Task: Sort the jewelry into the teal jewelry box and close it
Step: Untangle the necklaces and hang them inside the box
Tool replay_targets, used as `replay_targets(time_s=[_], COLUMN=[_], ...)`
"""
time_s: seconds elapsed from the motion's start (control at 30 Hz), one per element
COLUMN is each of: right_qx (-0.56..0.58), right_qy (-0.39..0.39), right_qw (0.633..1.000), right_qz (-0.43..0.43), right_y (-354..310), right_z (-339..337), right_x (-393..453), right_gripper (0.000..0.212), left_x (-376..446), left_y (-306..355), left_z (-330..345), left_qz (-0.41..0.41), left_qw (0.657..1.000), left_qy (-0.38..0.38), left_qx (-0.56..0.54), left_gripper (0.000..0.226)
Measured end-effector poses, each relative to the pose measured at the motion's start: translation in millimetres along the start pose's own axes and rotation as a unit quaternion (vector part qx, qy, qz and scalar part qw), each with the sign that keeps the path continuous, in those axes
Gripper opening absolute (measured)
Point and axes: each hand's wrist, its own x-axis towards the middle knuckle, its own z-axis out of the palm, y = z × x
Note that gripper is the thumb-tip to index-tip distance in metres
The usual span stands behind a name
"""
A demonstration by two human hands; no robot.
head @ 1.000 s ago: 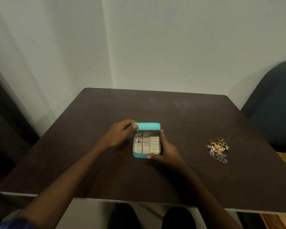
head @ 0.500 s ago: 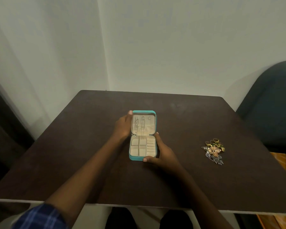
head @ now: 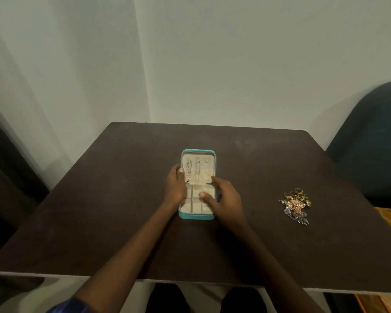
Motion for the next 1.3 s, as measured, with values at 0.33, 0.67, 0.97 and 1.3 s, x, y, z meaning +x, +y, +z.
replay_targets(time_s=[0.33,0.67,0.97,1.3], right_qx=[-0.206,-0.206,0.023,0.136], right_qy=[0.071,0.105,0.099,0.004], right_qw=[0.973,0.972,0.994,0.989], right_qz=[0.075,0.037,-0.025,-0.049], right_y=[-31,-42,-70,-94], right_z=[26,30,-14,-66], right_x=[46,53,85,71], right_gripper=[0.029,0.023,0.019,0.019], left_x=[-5,-7,-5,9], left_y=[-10,-10,-9,-7], left_z=[4,2,2,-16], left_qz=[0.048,0.076,0.061,0.047], left_qw=[0.995,0.993,0.995,0.992], left_qy=[0.038,0.035,0.032,0.044], left_qx=[0.075,0.087,0.077,0.107], left_gripper=[0.026,0.026,0.020,0.025])
